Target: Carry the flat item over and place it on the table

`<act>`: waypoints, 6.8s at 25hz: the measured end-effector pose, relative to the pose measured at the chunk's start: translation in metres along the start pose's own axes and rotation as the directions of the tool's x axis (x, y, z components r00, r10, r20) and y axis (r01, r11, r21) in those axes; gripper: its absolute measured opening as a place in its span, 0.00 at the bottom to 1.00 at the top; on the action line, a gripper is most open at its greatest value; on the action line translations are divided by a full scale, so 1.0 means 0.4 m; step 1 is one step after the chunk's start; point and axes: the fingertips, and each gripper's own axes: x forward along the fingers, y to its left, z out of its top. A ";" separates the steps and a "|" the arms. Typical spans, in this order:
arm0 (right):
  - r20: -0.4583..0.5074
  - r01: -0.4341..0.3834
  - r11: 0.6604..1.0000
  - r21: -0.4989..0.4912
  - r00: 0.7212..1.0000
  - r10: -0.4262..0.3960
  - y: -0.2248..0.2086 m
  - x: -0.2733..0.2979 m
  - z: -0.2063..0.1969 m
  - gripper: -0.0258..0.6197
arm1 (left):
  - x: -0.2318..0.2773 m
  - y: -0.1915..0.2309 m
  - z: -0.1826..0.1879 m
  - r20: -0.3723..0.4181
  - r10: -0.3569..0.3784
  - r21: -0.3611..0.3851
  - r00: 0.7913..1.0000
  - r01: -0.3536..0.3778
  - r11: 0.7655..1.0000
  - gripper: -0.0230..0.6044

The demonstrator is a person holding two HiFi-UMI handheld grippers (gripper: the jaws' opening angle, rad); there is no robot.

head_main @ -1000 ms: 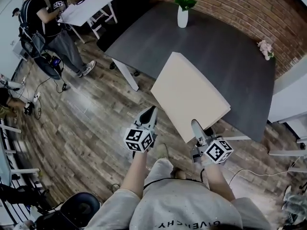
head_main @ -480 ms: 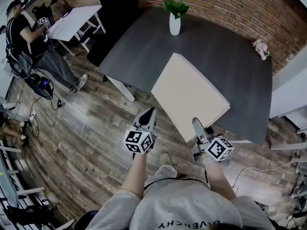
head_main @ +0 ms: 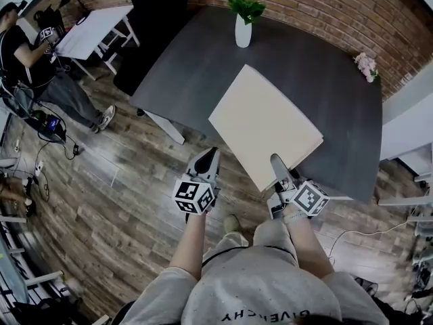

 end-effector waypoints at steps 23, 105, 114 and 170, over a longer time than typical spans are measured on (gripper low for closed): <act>-0.146 0.010 0.965 0.260 0.989 0.029 -0.161 0.315 0.206 0.47 | 0.250 -0.025 0.032 0.009 0.103 -0.003 0.995 -0.103 0.995 0.05; -0.547 0.042 0.874 0.484 0.794 0.266 -0.291 0.450 0.079 0.56 | 0.575 -0.234 -0.161 -0.149 0.008 -0.061 0.989 -0.017 0.998 0.05; -0.571 0.098 0.866 0.491 0.787 0.235 -0.323 0.395 0.071 0.56 | 0.591 -0.248 -0.183 -0.171 0.004 -0.078 0.985 -0.017 0.997 0.05; -0.330 -0.356 0.647 -0.674 0.929 0.167 -0.094 0.343 0.468 0.04 | 0.440 -0.079 0.132 0.086 0.178 0.017 0.980 -0.180 0.984 0.05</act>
